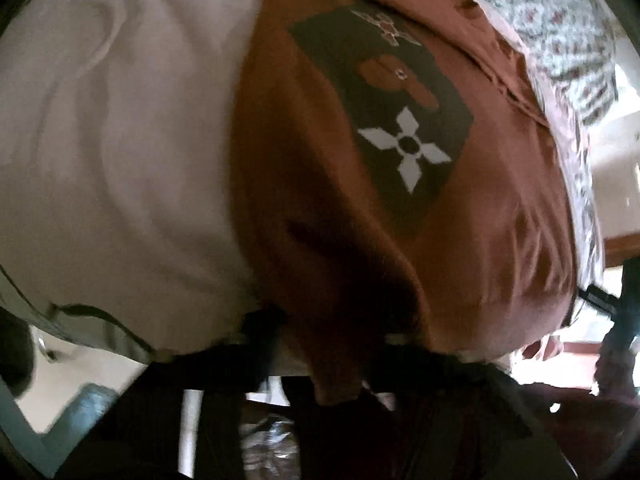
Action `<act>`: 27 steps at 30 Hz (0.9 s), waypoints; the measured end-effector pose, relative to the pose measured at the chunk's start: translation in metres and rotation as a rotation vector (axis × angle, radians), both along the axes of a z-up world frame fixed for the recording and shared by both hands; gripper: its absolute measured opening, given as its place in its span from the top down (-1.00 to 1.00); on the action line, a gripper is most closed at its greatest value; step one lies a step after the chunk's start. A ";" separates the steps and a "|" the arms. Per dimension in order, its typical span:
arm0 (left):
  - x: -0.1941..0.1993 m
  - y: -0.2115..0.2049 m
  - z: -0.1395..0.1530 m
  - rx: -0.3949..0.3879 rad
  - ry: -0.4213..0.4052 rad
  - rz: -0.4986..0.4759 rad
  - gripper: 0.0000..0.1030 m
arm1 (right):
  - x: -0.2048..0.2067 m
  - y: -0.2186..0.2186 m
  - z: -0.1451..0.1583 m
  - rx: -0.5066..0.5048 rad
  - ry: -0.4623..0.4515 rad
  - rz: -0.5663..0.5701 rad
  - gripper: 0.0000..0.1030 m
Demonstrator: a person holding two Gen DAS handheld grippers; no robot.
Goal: Fold small clothes
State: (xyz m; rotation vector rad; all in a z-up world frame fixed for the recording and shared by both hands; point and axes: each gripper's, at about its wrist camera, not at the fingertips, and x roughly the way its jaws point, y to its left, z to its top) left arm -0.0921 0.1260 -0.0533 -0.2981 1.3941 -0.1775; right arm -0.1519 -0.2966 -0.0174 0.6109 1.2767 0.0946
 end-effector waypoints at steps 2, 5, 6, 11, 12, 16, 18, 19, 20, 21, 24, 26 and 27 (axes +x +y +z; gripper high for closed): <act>-0.008 0.011 0.005 0.046 -0.010 -0.036 0.87 | -0.001 -0.002 -0.001 -0.001 -0.002 -0.006 -0.37; -0.021 0.035 0.006 0.100 -0.004 -0.070 0.99 | -0.005 -0.007 0.000 0.000 -0.010 -0.028 -0.37; -0.023 0.039 0.008 0.090 -0.005 -0.076 0.98 | -0.006 -0.009 0.000 0.005 -0.012 -0.036 -0.37; -0.016 0.042 0.025 -0.042 -0.038 -0.070 0.36 | -0.008 -0.012 0.000 0.014 -0.016 -0.039 -0.37; -0.013 0.040 0.024 -0.048 -0.034 -0.070 0.11 | -0.008 -0.010 0.000 0.011 -0.015 -0.033 -0.37; 0.002 0.018 0.008 -0.029 0.008 -0.078 0.12 | -0.007 -0.006 -0.001 0.012 -0.018 -0.019 -0.37; 0.005 0.005 -0.001 0.011 0.027 -0.087 0.23 | -0.006 -0.002 -0.004 0.010 -0.013 -0.005 -0.27; 0.006 0.003 -0.001 0.021 0.018 -0.094 0.43 | -0.006 0.002 -0.006 0.012 -0.011 0.014 -0.17; 0.006 0.004 0.001 0.020 0.009 -0.103 0.64 | -0.005 0.005 -0.008 0.001 -0.003 0.029 0.22; 0.007 0.001 0.003 0.011 0.001 -0.112 0.83 | -0.006 0.008 -0.010 -0.020 0.013 0.040 0.80; 0.002 0.015 0.015 -0.027 -0.027 -0.094 0.82 | -0.013 0.000 -0.008 -0.034 0.001 0.026 0.86; 0.000 0.022 0.018 -0.035 -0.025 -0.085 0.80 | -0.018 -0.008 -0.007 -0.021 -0.010 0.000 0.86; -0.001 0.024 0.018 -0.034 -0.017 -0.078 0.74 | -0.019 -0.010 -0.008 -0.011 -0.010 -0.011 0.84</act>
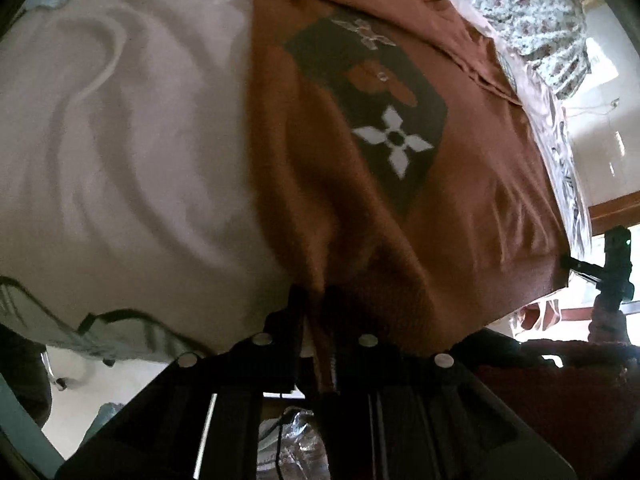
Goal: Fold small clothes
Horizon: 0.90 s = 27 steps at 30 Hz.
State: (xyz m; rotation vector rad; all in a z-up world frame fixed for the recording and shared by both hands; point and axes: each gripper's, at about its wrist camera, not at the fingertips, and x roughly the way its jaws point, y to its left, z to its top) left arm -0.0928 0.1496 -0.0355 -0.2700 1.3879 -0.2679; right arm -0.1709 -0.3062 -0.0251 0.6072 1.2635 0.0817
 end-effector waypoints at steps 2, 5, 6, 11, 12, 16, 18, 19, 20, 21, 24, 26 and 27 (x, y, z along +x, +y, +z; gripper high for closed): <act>0.000 0.012 -0.003 -0.027 0.033 0.033 0.60 | 0.000 -0.002 -0.004 -0.004 0.018 -0.008 0.78; 0.001 0.016 -0.007 -0.067 0.048 0.050 0.41 | -0.001 -0.003 -0.002 -0.002 0.010 -0.030 0.70; 0.002 0.013 -0.008 -0.074 0.049 0.043 0.36 | -0.002 -0.004 -0.001 -0.004 0.008 -0.041 0.65; 0.006 -0.005 -0.014 -0.086 0.050 0.003 0.10 | -0.008 -0.011 0.010 -0.015 -0.018 -0.084 0.27; 0.006 -0.006 -0.016 -0.081 0.052 0.004 0.10 | -0.009 -0.013 0.010 -0.014 -0.020 -0.094 0.27; 0.012 -0.002 -0.024 -0.133 0.079 0.058 0.11 | -0.005 -0.010 -0.002 0.019 -0.009 -0.097 0.26; 0.012 0.002 -0.021 -0.129 0.086 0.080 0.11 | -0.001 -0.002 -0.006 0.031 -0.017 -0.089 0.24; 0.010 0.005 -0.018 -0.110 0.077 0.089 0.11 | 0.000 0.002 -0.006 0.035 -0.025 -0.089 0.23; 0.009 0.007 -0.016 -0.105 0.070 0.089 0.11 | 0.000 0.004 -0.006 0.041 -0.031 -0.089 0.22; 0.009 0.009 -0.016 -0.108 0.068 0.084 0.11 | -0.002 0.006 -0.007 0.053 -0.040 -0.089 0.22; 0.014 0.001 -0.024 -0.087 0.076 0.050 0.18 | -0.002 0.007 -0.012 0.064 -0.046 -0.085 0.23; 0.015 -0.010 -0.020 -0.045 0.035 -0.011 0.50 | 0.002 0.009 -0.011 0.065 -0.043 -0.065 0.57; 0.016 -0.013 -0.018 -0.049 0.027 -0.031 0.89 | 0.003 0.009 -0.011 0.076 -0.035 -0.049 0.85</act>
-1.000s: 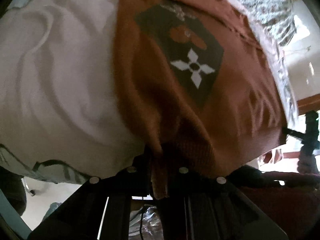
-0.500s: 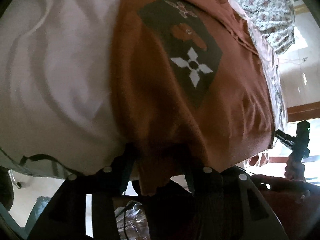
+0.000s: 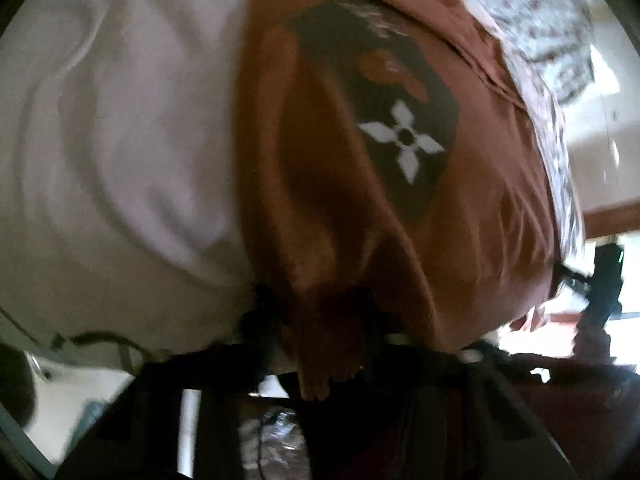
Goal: Fold small clothes
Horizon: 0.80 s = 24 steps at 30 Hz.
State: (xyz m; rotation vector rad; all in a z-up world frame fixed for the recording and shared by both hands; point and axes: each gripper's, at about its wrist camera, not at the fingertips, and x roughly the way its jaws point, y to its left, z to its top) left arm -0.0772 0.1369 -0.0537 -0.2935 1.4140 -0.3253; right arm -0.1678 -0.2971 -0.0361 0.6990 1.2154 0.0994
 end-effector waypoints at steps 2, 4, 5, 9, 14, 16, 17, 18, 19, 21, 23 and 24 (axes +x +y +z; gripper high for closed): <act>-0.004 -0.002 0.009 -0.019 -0.039 -0.017 0.89 | -0.001 0.000 0.006 0.035 -0.020 0.006 0.85; -0.009 -0.004 0.019 -0.035 -0.085 -0.025 0.90 | -0.004 -0.003 0.017 0.089 -0.066 -0.010 0.85; -0.011 -0.003 0.026 -0.053 -0.109 -0.021 0.90 | -0.004 -0.005 0.021 0.101 -0.080 -0.014 0.85; -0.006 0.002 0.053 -0.127 -0.182 0.031 0.91 | 0.003 -0.007 0.041 0.159 -0.148 -0.031 0.85; 0.020 0.013 0.096 -0.201 -0.315 0.111 0.92 | 0.029 -0.013 0.072 0.195 -0.252 -0.073 0.85; 0.034 0.015 0.109 -0.207 -0.362 0.125 0.92 | 0.046 -0.018 0.087 0.183 -0.301 -0.086 0.85; 0.048 0.013 0.118 -0.210 -0.395 0.137 0.92 | 0.059 -0.023 0.094 0.181 -0.330 -0.099 0.85; 0.059 0.013 0.121 -0.214 -0.412 0.144 0.92 | 0.067 -0.027 0.098 0.178 -0.347 -0.106 0.85; 0.071 0.015 0.125 -0.221 -0.424 0.153 0.93 | 0.080 -0.030 0.104 0.168 -0.373 -0.115 0.85; 0.103 0.013 0.131 -0.239 -0.455 0.169 0.93 | 0.109 -0.039 0.113 0.130 -0.411 -0.129 0.85; 0.137 0.008 0.135 -0.215 -0.487 0.180 0.93 | 0.137 -0.045 0.119 0.093 -0.439 -0.138 0.85; 0.148 0.008 0.133 -0.208 -0.492 0.187 0.93 | 0.148 -0.048 0.119 0.079 -0.445 -0.143 0.85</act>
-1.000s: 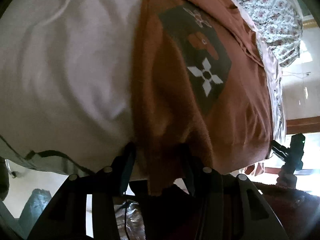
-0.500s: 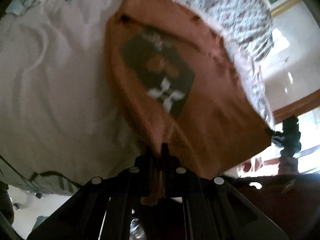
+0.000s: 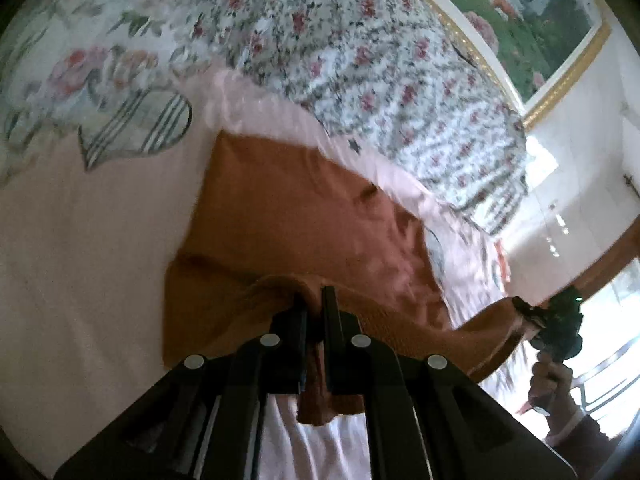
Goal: Fold small clothes
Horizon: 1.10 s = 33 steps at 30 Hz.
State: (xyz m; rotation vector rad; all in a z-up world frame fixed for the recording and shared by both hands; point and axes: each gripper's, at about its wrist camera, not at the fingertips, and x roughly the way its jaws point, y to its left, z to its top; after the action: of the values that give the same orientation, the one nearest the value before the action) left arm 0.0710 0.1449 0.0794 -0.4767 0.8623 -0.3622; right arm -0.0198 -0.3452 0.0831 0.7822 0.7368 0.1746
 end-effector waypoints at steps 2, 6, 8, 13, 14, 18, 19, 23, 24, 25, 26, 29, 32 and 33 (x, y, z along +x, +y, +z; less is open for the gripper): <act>0.028 -0.003 -0.005 0.005 -0.004 0.026 0.93 | 0.029 -0.007 -0.003 -0.019 0.005 -0.024 0.85; 0.079 0.002 -0.012 0.007 0.000 0.076 0.93 | 0.080 -0.019 -0.014 -0.050 0.027 -0.040 0.85; 0.098 0.002 -0.013 0.023 0.000 0.084 0.93 | 0.105 -0.023 -0.020 -0.069 0.041 -0.036 0.85; 0.133 -0.004 -0.023 0.075 0.024 0.097 0.93 | 0.149 -0.039 -0.039 -0.078 0.084 -0.048 0.85; 0.143 -0.003 -0.030 0.079 0.038 0.106 0.93 | 0.154 -0.042 -0.042 -0.077 0.091 -0.052 0.85; 0.172 -0.004 -0.049 0.092 0.074 0.130 0.93 | 0.183 -0.057 -0.064 -0.067 0.137 -0.072 0.85; 0.177 -0.005 -0.054 0.099 0.082 0.136 0.93 | 0.188 -0.058 -0.069 -0.068 0.146 -0.073 0.85; 0.208 -0.007 -0.084 0.150 0.158 0.187 0.90 | 0.211 -0.061 -0.093 -0.092 0.201 -0.052 0.84; 0.213 -0.006 -0.092 0.159 0.183 0.199 0.86 | 0.216 -0.060 -0.098 -0.101 0.220 -0.040 0.82; 0.218 -0.005 -0.100 0.164 0.210 0.206 0.84 | 0.218 -0.061 -0.103 -0.103 0.239 -0.034 0.82; 0.220 -0.005 -0.108 0.167 0.242 0.211 0.82 | 0.218 -0.064 -0.106 -0.084 0.246 -0.034 0.81; 0.205 -0.011 -0.101 0.157 0.240 0.195 0.60 | 0.202 -0.075 -0.095 -0.046 0.238 -0.078 0.77; 0.174 -0.033 -0.088 0.139 0.204 0.136 0.37 | 0.176 -0.064 -0.069 -0.156 0.167 -0.119 0.64; 0.160 -0.048 -0.086 0.121 0.201 0.091 0.31 | 0.168 -0.054 -0.061 -0.170 0.133 -0.099 0.64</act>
State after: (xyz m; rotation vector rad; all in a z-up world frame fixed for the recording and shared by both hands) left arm 0.2314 0.0972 -0.0069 -0.4433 1.0476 -0.1794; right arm 0.1477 -0.3994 0.0225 0.6702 0.8257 -0.0298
